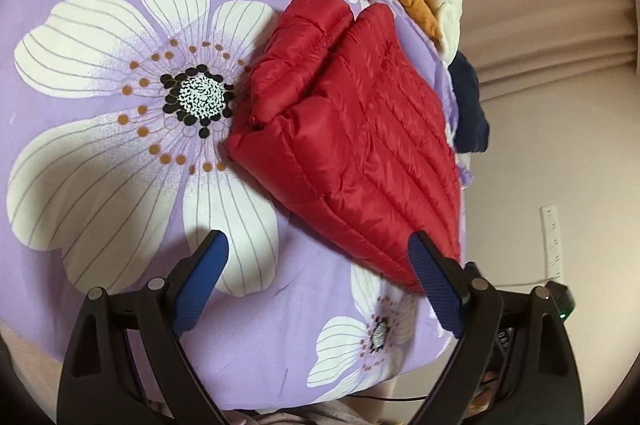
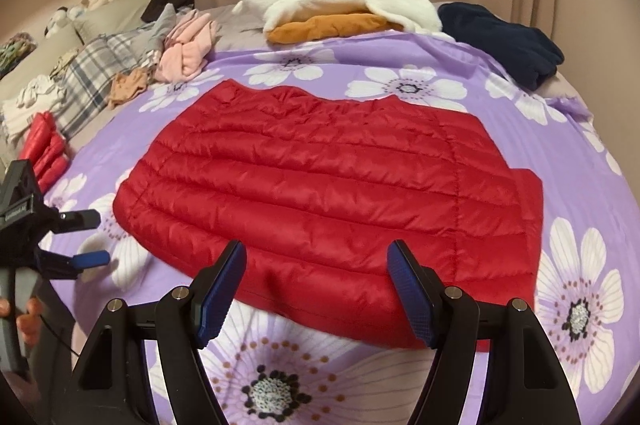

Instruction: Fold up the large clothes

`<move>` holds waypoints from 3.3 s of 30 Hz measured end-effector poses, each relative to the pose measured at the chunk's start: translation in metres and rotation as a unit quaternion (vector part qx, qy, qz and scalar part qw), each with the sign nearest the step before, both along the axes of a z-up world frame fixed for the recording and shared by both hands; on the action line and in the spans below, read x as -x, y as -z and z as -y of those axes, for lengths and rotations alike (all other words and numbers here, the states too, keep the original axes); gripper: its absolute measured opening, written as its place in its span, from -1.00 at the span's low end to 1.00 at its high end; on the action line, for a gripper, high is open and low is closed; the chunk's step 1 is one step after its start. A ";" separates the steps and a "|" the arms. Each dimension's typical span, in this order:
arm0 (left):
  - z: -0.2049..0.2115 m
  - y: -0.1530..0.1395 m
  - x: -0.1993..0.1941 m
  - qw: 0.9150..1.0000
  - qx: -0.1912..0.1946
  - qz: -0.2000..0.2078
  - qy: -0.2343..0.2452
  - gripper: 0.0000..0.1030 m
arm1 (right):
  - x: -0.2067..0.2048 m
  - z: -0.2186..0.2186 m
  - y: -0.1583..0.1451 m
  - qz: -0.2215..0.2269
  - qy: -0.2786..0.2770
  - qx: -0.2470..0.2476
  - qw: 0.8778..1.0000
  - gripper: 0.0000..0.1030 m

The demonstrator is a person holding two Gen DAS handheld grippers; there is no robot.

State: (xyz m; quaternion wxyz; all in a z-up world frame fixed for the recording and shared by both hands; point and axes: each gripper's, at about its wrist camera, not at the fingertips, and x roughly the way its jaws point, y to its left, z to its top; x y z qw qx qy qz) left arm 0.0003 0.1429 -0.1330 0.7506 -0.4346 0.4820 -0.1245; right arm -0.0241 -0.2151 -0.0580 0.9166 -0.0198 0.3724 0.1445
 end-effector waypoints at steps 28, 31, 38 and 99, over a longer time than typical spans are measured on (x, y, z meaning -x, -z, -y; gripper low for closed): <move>-0.011 0.030 -0.073 0.995 0.092 -0.001 -0.031 0.83 | -0.037 -0.017 0.003 0.009 -0.027 -0.010 1.000 0.41; -0.009 0.031 -0.086 0.996 0.089 0.001 -0.029 0.86 | -0.050 -0.021 0.003 0.010 -0.024 -0.012 1.000 0.41; -0.006 0.032 -0.108 0.996 0.080 -0.006 -0.028 0.88 | -0.078 -0.026 0.006 0.001 -0.013 -0.031 0.999 0.31; 0.292 -0.106 -0.086 0.857 -0.381 0.237 0.254 0.04 | -0.021 0.106 0.038 -0.022 0.125 -0.091 0.988 -0.23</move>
